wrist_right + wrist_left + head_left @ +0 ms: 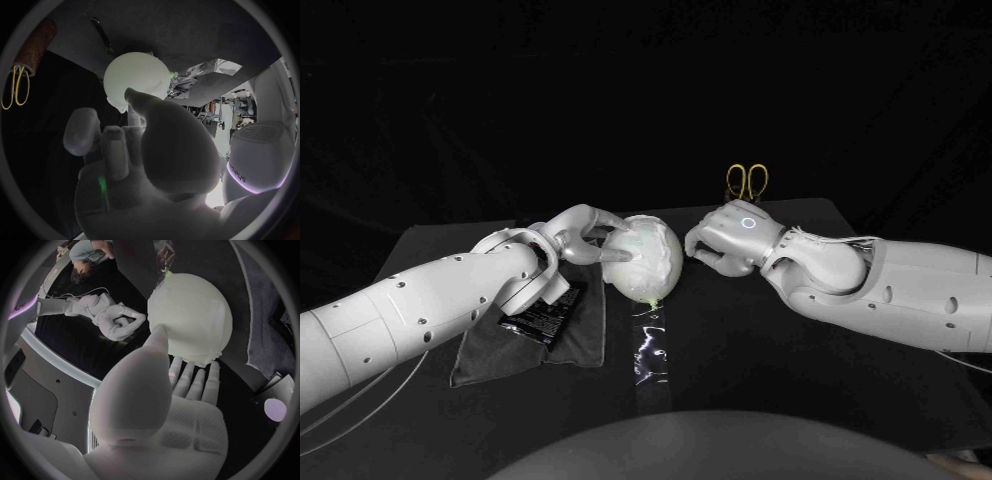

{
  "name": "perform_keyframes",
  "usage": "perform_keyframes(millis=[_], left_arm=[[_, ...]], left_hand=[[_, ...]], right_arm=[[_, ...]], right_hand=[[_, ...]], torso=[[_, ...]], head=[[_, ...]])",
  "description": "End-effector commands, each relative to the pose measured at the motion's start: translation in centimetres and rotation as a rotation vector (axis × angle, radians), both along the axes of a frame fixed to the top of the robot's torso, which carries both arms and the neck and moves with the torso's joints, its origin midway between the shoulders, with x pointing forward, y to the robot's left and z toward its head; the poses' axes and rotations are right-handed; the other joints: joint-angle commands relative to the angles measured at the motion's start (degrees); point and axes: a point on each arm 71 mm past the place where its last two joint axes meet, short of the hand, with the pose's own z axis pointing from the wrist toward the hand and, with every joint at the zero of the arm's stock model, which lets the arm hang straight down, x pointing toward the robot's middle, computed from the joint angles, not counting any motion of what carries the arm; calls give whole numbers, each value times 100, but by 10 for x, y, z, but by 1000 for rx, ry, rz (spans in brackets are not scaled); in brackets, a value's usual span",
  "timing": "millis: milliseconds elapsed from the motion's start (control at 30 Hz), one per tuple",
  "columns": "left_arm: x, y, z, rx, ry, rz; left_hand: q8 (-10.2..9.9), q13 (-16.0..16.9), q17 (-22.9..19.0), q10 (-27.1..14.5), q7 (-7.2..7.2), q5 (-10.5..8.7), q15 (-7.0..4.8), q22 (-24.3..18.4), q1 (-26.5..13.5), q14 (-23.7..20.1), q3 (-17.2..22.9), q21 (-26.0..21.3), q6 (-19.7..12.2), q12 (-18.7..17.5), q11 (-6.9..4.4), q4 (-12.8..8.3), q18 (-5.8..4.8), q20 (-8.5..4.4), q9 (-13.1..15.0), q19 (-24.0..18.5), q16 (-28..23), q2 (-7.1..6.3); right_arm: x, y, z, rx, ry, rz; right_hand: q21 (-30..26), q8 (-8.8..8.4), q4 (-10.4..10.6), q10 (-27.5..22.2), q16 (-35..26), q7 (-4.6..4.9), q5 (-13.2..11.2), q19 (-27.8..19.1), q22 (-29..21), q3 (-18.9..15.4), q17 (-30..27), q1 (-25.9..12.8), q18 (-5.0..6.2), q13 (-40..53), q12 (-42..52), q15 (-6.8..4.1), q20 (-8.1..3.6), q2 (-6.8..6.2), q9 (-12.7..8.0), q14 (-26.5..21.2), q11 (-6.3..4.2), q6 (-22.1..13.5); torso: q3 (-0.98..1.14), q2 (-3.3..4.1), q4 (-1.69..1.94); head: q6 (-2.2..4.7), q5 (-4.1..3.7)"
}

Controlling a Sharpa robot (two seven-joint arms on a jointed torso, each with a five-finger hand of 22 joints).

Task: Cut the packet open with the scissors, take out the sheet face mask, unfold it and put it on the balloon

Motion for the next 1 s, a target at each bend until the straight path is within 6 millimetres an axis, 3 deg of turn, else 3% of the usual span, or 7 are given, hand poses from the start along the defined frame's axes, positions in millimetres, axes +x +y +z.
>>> perform_keyframes(millis=[33,100,233,367,767,1000], left_arm=[[-1,-2,-1,1,15,-12],[-1,-2,-1,1,15,-13],[-2,-3,-1,1,16,-14],[-2,-3,-1,0,16,-15],[-2,-3,-1,-1,17,-16],[-2,-3,-1,-2,18,-17]], left_hand=[[12,-6,2,-23,174,11,-14,-5,-3,10,33,3,36,-15,-11,11,-82,-10,5,-31,-33,46],[12,-6,2,-23,174,11,-14,-5,-3,10,33,3,36,-15,-11,11,-82,-10,5,-31,-33,46],[12,-6,2,-23,174,11,-14,-5,-3,10,33,3,36,-15,-11,11,-82,-10,5,-31,-33,46],[12,-6,2,-23,174,11,-14,-5,-3,10,33,3,36,-15,-11,11,-82,-10,5,-31,-33,46],[12,-6,2,-23,174,11,-14,-5,-3,10,33,3,36,-15,-11,11,-82,-10,5,-31,-33,46],[12,-6,2,-23,174,11,-14,-5,-3,10,33,3,36,-15,-11,11,-82,-10,5,-31,-33,46]], right_arm=[[-2,4,5,64,-30,18],[-3,8,7,98,-36,37],[-4,17,8,126,-31,66],[-2,22,5,113,-15,71],[2,30,-7,69,15,72],[3,37,-9,75,10,82]], right_hand=[[-21,-3,51,496,23,-6,-23,21,882,-5,1506,-91,-52,1404,9,-34,1,-11,9,610,-44,-99],[-61,-197,39,445,23,48,-24,7,872,-62,1506,-43,-49,1352,-53,-20,0,-25,-30,610,-10,-413],[-109,-485,20,438,23,60,-24,-12,860,-153,1506,-2,-44,1347,-60,2,14,-141,-123,610,9,-793],[-163,-618,57,419,23,44,-24,-35,847,-226,1506,-22,-33,1328,-82,-3,17,-209,-173,610,0,-931],[-243,-784,154,397,23,-3,-23,-73,829,-361,1506,-60,-18,1308,-106,-20,11,-281,-248,610,-29,-1069],[-219,-773,171,414,23,28,-23,-61,836,-361,1506,16,-23,1325,-86,-25,4,-210,-251,610,-21,-958]], torso=[[1,4,5],[2,4,6],[-3,8,11],[-9,8,11],[1,2,4],[1,6,3]], head=[[0,-2],[0,2],[0,-5],[0,-5],[0,19],[0,22]])
